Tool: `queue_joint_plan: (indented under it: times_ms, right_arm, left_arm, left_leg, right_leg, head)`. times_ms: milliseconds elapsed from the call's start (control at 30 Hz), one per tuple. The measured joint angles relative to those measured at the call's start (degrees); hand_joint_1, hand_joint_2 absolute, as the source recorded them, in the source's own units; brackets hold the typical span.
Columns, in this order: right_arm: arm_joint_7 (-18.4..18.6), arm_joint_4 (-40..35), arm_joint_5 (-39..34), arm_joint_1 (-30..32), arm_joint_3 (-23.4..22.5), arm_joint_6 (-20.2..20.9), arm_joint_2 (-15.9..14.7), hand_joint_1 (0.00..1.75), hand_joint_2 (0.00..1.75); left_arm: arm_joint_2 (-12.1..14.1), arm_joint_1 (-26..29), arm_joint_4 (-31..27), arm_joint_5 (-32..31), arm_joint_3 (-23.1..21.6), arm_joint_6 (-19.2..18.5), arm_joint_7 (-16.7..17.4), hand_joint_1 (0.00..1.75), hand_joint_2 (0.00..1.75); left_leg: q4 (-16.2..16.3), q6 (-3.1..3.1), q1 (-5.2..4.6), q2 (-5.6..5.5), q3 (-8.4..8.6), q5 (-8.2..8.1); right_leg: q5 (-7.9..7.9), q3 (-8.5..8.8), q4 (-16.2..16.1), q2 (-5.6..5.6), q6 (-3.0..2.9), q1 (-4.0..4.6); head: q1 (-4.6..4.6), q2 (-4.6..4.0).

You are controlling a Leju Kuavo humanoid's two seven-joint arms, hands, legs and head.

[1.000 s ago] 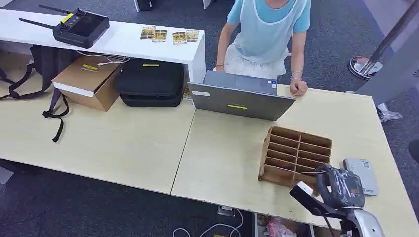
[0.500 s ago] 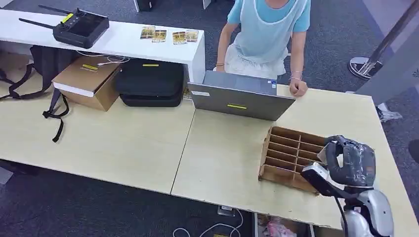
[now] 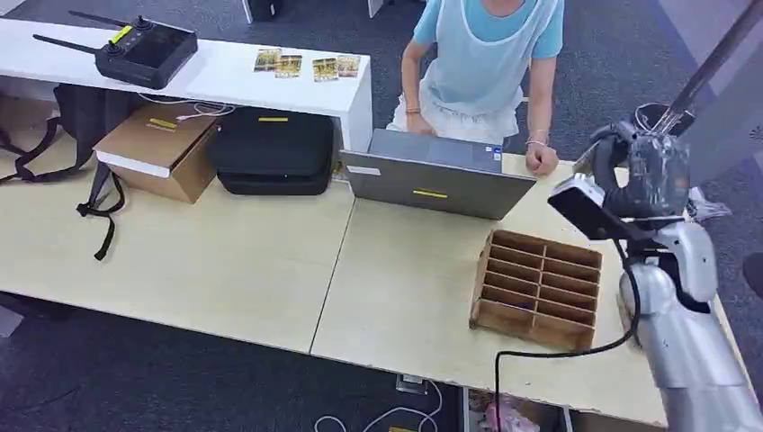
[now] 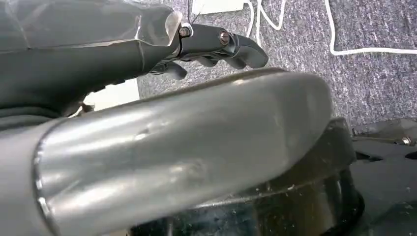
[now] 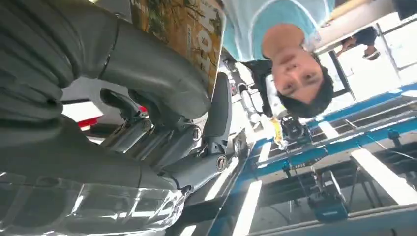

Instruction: Pass the card to the sensor for recognition and then transmit it.

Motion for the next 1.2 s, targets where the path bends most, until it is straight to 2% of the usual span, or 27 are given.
queue_joint_plan:
  times_ms: [233, 467, 700, 867, 1200]
  right_arm:
    - [1.8, 15.2, -1.6, -18.0, 5.0, 2.5, 7.4, 1.75, 1.75]
    - [3.8, 25.8, -2.0, -27.7, 7.0, 5.4, 13.9, 1.75, 1.75]
    - [5.8, 33.7, -0.6, -32.0, 8.7, 6.1, 19.0, 1.75, 1.75]
    - [7.6, 37.6, 1.4, -33.3, 10.2, 6.2, 21.5, 1.75, 1.75]
    - [8.5, 41.5, 2.2, -33.4, 11.5, 6.4, 23.2, 1.75, 1.75]
  left_arm:
    - [0.0, 0.0, 0.0, -0.4, 0.0, 0.0, 0.2, 0.00, 0.00]
    - [0.0, 0.0, 0.1, -0.4, 0.0, 0.0, 0.2, 0.00, 0.00]
    - [0.0, -0.1, 0.1, -0.5, 0.0, 0.0, 0.8, 0.00, 0.00]
    - [0.0, -0.1, 0.1, -0.5, 0.0, 0.0, 1.2, 0.00, 0.00]
    - [0.0, -0.1, 0.1, -0.6, 0.0, 0.0, 2.2, 0.00, 0.00]
  left_leg:
    - [0.0, -0.15, 0.00, -0.01, -0.01, 0.10]
    - [0.0, -0.16, 0.01, -0.01, -0.02, 0.10]
    - [0.0, -0.16, 0.01, 0.01, -0.01, 0.10]
    - [0.0, -0.16, 0.01, 0.01, -0.01, 0.10]
    - [0.0, -0.16, 0.01, 0.00, -0.01, 0.10]
  right_leg:
    - [0.01, -0.11, 0.1, 0.01, -0.02, 0.04]
    - [0.01, -0.13, 0.1, 0.01, -0.02, 0.05]
    - [0.01, -0.14, 0.1, 0.03, -0.02, 0.04]
    - [0.01, -0.14, 0.1, 0.02, -0.02, 0.05]
    - [0.01, -0.14, 0.1, 0.02, -0.02, 0.04]
  head:
    - [0.00, 0.00]
    - [0.00, 0.00]
    - [0.00, 0.00]
    - [-0.02, 0.00]
    - [0.00, 0.00]
